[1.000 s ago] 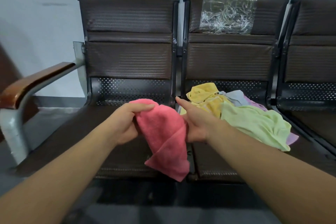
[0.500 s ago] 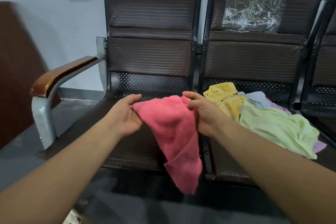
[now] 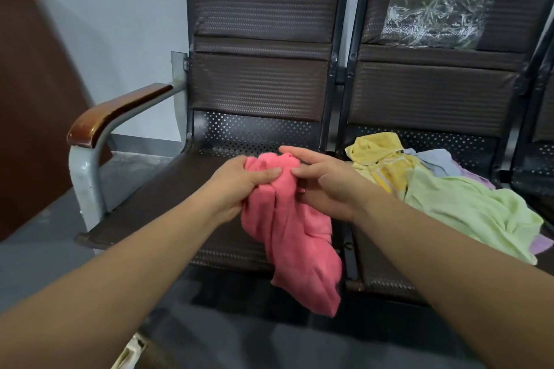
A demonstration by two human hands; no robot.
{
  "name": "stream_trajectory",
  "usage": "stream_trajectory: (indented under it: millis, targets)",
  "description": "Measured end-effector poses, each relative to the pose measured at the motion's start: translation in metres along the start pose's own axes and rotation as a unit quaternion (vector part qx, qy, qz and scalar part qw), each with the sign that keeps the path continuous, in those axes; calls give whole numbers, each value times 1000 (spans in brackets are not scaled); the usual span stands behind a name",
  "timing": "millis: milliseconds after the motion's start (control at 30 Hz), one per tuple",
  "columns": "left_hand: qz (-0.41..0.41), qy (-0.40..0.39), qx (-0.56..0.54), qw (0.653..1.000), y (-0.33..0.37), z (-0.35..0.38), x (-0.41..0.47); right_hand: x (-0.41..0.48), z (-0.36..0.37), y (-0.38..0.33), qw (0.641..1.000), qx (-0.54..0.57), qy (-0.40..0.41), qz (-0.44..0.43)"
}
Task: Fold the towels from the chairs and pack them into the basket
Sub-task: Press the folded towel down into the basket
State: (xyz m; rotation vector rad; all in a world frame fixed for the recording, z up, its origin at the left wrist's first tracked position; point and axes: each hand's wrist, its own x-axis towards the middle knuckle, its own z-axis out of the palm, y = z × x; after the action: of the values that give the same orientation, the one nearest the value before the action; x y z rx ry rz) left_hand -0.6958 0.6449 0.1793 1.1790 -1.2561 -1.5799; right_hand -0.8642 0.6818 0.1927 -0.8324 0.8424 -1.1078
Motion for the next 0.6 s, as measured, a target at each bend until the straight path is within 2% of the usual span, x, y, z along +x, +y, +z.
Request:
stream_trajectory:
  millis: [67,133,167,233,300,367,467,533,600]
  targets:
    - [46,33,-68,996,6,2,3,1,-5,-5,997,81,22,1]
    - [58,26,-190,980,14,4,3,2,-12,-8,985,168,28,30]
    - [49,10,-248,967,17,6,1,3,-13,-8,985,162,39,54]
    - [11,-27,-327,945,21,9,-5,7,-16,-3,992,28,53,109]
    - [-12,-52,-345,937,24,10,-9,8,-14,4,984,-65,31,161]
    - [-16,-63,-321,945,23,10,-10,8,-11,3,986,-16,21,162]
    - [-2,-50,-141,989,15,6,-4,6,-9,-8,990,84,34,108]
    - [-22,-21,-23,999,10,4,-3,3,-9,-8,992,63,42,101]
    - [-74,-27,6,997,9,2,-5,1,-12,-6,992,52,54,98]
